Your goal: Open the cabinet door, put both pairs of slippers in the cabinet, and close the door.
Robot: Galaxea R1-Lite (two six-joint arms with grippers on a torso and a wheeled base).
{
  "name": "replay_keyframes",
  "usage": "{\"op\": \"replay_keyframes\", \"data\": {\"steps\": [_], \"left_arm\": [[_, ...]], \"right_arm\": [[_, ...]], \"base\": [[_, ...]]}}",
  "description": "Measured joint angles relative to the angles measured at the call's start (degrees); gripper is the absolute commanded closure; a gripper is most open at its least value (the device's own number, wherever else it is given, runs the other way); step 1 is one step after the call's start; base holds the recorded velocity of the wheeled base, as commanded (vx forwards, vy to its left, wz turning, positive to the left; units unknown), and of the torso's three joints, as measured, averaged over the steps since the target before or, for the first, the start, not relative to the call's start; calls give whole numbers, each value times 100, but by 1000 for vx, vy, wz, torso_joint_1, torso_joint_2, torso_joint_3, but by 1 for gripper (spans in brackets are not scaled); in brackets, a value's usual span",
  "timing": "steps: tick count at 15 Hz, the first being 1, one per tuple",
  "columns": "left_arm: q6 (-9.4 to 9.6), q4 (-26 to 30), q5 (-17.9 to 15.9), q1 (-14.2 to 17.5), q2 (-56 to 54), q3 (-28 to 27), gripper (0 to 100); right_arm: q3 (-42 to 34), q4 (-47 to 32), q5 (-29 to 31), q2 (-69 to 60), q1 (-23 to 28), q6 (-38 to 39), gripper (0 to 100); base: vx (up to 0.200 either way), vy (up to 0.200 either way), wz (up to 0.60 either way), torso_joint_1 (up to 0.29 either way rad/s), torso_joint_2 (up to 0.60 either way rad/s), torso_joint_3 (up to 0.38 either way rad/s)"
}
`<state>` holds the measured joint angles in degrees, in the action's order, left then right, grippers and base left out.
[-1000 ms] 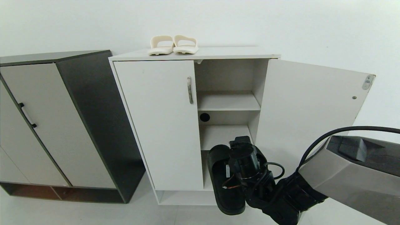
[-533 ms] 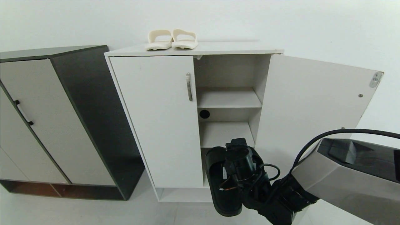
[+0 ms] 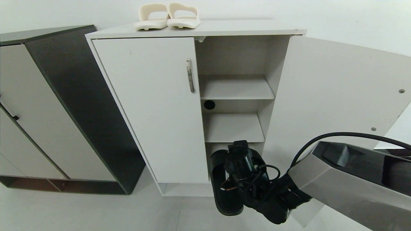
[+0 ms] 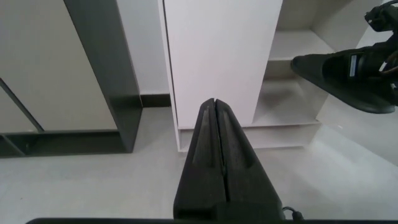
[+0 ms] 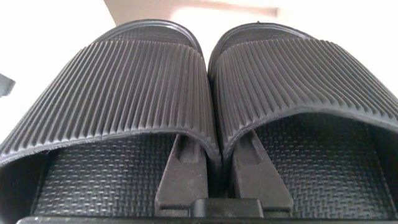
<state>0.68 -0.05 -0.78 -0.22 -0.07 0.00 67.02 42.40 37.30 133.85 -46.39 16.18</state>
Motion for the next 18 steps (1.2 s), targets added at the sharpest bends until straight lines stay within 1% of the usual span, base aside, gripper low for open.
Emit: {"op": "replay_keyframes", "data": {"steps": [3, 4, 6, 7, 10, 12, 18], "left_arm": [[2, -2, 0, -5, 0, 0, 100], [2, 0, 0, -5, 0, 0, 100], [2, -2, 0, -5, 0, 0, 100], [2, -2, -1, -5, 0, 0, 100], [-6, -2, 0, -5, 0, 0, 100], [-4, -2, -1, -5, 0, 0, 100], [-2, -2, -1, -5, 0, 0, 100]], "right_arm": [[20, 29, 85, 29, 13, -6, 100], [28, 82, 246, 30, 0, -11, 100], [52, 394, 402, 30, -50, -61, 100], [48, 761, 463, 30, -61, -168, 100], [-126, 1926, 575, 93, -69, -890, 100], [-200, 2354, 660, 208, -69, -1182, 100], [-217, 2405, 668, 413, 24, -1208, 100]], "base": [[0, 0, 0, 1, 2, -196], [0, 0, 0, 7, 2, -203], [0, 0, 0, -2, 5, -107], [0, 0, 0, 0, 0, 0], [0, 0, 0, 0, 0, 0], [0, 0, 0, 0, 0, 0], [0, 0, 0, 0, 0, 0]]}}
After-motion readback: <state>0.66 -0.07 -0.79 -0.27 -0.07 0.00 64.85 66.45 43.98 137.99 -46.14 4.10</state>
